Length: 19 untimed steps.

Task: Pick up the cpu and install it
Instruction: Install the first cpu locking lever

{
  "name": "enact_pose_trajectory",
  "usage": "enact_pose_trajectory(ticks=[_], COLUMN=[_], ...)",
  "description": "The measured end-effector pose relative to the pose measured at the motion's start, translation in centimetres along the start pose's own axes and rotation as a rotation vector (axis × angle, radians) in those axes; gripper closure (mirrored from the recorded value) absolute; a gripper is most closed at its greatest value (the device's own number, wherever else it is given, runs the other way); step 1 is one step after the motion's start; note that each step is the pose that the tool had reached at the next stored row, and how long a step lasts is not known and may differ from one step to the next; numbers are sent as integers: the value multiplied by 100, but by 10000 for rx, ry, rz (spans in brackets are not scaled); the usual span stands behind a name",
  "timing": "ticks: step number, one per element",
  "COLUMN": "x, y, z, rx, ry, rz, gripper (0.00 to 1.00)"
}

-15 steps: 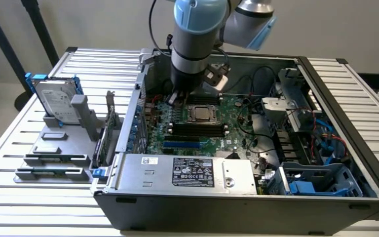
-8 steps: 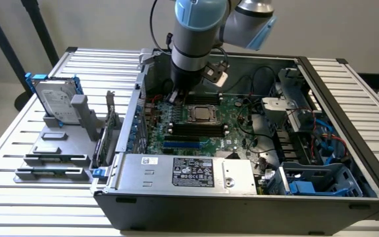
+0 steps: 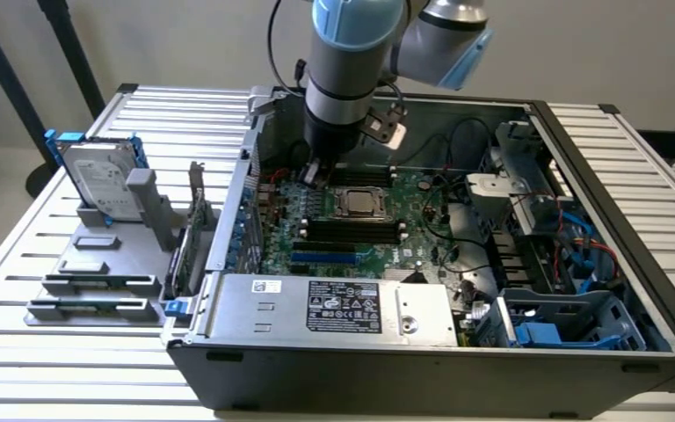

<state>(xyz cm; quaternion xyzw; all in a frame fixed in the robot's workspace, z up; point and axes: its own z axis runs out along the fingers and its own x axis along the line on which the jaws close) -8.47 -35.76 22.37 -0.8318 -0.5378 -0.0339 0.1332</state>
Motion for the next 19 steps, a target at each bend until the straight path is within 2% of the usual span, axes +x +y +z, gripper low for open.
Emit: enact_pose_trajectory(ticks=[7,11,12,19], x=[13,22,22,22], y=[-5,-9,-8,-9], z=[10,13,13,13], rx=[-70,-96,-96,-95], ry=[-265,-382,-401,-401], rz=[-723,-1125,-1191,-1193], gripper=[89,89,89,89])
